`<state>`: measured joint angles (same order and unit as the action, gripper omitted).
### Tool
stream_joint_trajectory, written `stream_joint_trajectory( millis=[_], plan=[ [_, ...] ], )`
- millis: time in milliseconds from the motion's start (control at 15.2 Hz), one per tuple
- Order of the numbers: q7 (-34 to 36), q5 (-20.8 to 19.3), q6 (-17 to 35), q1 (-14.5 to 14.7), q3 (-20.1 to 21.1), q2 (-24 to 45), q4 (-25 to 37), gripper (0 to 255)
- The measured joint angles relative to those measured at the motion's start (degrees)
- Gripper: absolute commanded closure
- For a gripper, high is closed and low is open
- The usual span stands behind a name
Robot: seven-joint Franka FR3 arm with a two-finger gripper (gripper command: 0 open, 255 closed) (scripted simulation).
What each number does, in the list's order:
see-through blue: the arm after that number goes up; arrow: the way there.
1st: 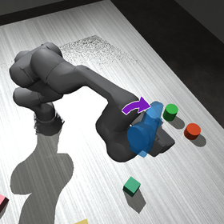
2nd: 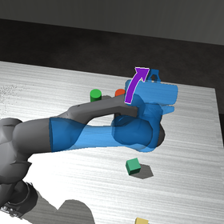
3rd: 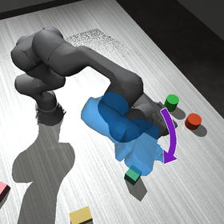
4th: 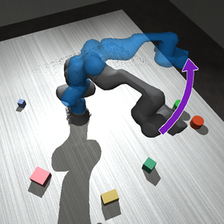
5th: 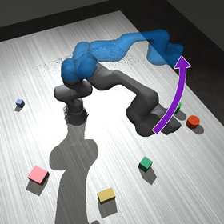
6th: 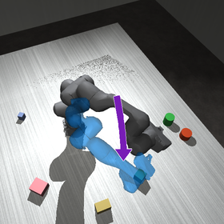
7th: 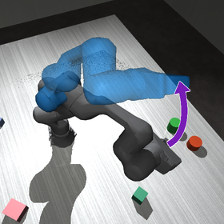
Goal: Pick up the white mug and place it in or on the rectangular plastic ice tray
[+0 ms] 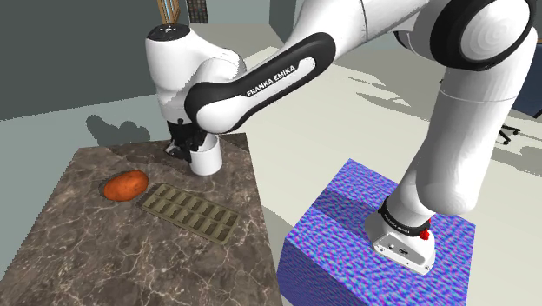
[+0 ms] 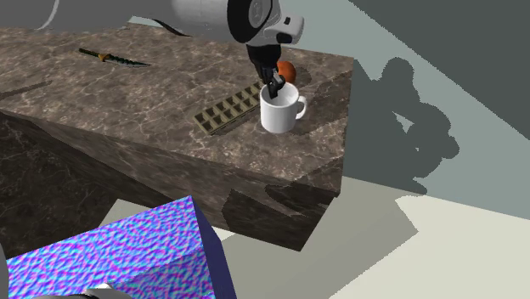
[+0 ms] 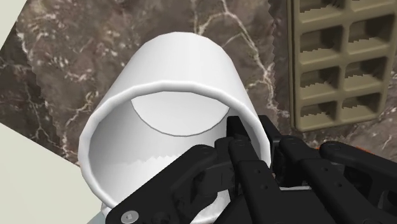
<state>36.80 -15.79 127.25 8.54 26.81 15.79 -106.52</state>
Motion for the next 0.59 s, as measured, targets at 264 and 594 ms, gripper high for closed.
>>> stream_joint_trajectory(
  millis=[264, 594],
  plan=[
    [-0.9, 1.2, -2.5, -0.3, 0.4, -1.5, 1.2, 255],
    [-1.9, 2.3, -5.8, -0.5, 0.7, -3.0, 3.3, 255]
  ],
)
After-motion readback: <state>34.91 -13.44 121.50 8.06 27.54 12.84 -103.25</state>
